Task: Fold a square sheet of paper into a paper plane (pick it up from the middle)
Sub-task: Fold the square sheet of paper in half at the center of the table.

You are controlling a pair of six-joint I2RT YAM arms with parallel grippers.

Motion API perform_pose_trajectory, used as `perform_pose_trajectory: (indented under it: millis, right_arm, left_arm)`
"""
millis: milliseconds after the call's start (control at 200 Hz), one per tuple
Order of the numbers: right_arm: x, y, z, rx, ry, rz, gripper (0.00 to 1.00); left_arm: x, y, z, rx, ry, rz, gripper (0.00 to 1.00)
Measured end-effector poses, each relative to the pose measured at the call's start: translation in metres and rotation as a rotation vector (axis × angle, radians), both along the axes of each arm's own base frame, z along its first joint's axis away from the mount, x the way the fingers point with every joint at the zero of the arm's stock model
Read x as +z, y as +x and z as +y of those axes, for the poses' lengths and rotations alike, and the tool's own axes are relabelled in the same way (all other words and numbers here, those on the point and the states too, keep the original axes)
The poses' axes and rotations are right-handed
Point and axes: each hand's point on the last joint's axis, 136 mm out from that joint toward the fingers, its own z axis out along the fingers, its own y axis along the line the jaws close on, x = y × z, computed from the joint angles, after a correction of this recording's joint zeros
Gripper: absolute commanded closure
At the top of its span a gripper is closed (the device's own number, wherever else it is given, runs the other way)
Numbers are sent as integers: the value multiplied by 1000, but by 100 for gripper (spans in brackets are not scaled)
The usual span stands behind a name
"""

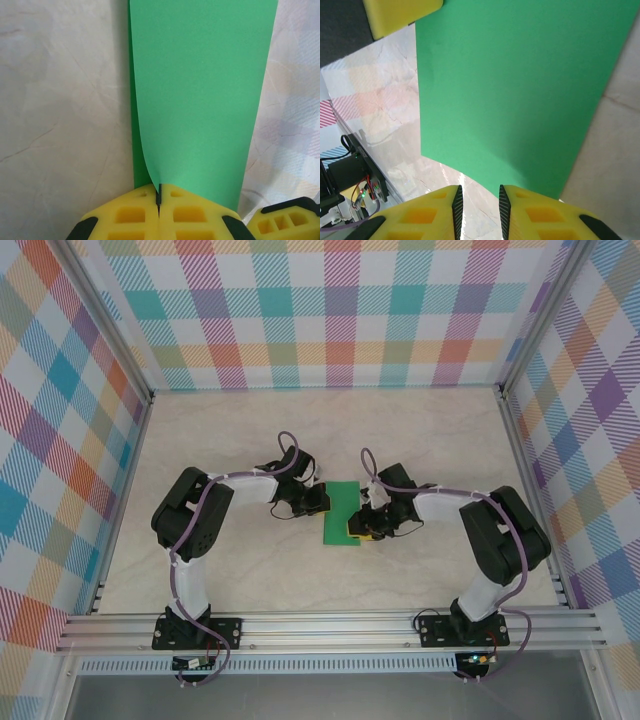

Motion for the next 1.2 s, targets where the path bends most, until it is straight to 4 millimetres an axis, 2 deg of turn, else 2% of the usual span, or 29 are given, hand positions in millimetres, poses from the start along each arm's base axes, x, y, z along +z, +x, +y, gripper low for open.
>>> perform_pose_trajectory:
  millis: [130, 380, 470, 580, 655, 720, 815, 900, 1055, 1200]
  right_arm:
    - [-14, -11, -1, 15, -24, 33, 73]
    - [-10, -1, -2, 0, -65, 22, 73]
    - [5, 19, 1, -18, -77, -21, 72]
    - [37, 69, 4, -74, -49, -138, 73]
    - [49, 103, 2, -122, -30, -195, 74]
    - [48, 127, -1, -149, -29, -206, 74]
    - [35, 155, -5, -176, -46, -198, 74]
    - [21, 166, -3, -178, -58, -175, 74]
    - [-3, 172, -6, -183, -75, -116, 74]
    - [-9, 175, -6, -180, -74, -89, 74]
  left_arm:
    - [0, 0, 0, 0, -2, -1, 98]
    - [0, 0, 0, -1, -5, -5, 98]
    - [0, 0, 0, -1, -5, -4, 98]
    - [0, 0, 0, -1, -5, -5, 98]
    - [0, 0, 0, 0, -5, -4, 98]
    - [0, 0, 0, 0, -5, -4, 98]
    - [0, 0, 0, -1, -5, -4, 98]
    - [0, 0, 0, -1, -6, -4, 98]
    - [0, 0, 0, -1, -5, -4, 98]
    - [0, 0, -1, -2, -7, -2, 98]
